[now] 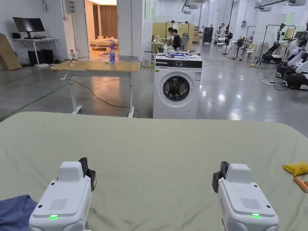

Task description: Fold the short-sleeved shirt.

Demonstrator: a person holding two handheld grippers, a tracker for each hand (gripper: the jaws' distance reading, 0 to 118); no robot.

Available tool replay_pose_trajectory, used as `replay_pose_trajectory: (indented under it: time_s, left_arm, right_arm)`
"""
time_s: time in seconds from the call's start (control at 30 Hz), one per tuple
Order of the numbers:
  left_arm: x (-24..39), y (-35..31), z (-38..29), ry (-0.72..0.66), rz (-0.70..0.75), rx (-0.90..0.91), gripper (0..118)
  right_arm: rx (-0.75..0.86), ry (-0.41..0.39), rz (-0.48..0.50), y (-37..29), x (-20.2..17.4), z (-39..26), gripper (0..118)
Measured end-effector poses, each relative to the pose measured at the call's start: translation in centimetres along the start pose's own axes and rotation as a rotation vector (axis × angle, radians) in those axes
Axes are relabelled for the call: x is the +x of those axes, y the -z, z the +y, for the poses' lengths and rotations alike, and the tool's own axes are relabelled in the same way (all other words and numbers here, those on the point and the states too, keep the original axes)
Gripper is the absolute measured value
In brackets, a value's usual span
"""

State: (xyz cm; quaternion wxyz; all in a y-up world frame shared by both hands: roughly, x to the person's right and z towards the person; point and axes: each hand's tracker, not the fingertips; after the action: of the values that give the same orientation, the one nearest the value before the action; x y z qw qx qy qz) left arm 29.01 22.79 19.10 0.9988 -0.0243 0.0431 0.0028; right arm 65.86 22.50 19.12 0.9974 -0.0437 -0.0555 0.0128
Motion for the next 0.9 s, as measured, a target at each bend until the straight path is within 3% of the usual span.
replay_pose_trajectory:
  time_s: [0.73,0.8,0.9]
  left_arm:
    - [-0.8,-0.8,-0.1,-0.018,0.011,-0.028,0]
    - [-1.2,-0.8,-0.1,-0.043,0.003,-0.034,0]
    - [-2.3,-0.8,0.3,-0.236,-0.036,-0.049,0]
  right_arm:
    - [-0.049,-0.029,0.000,0.0,-0.2,0.2,0]
    - [-0.054,0.035,0.001,-0.1,0.2,0.3,0]
    - [-0.068,0.232,0.017,-0.1,1.4,0.5,0]
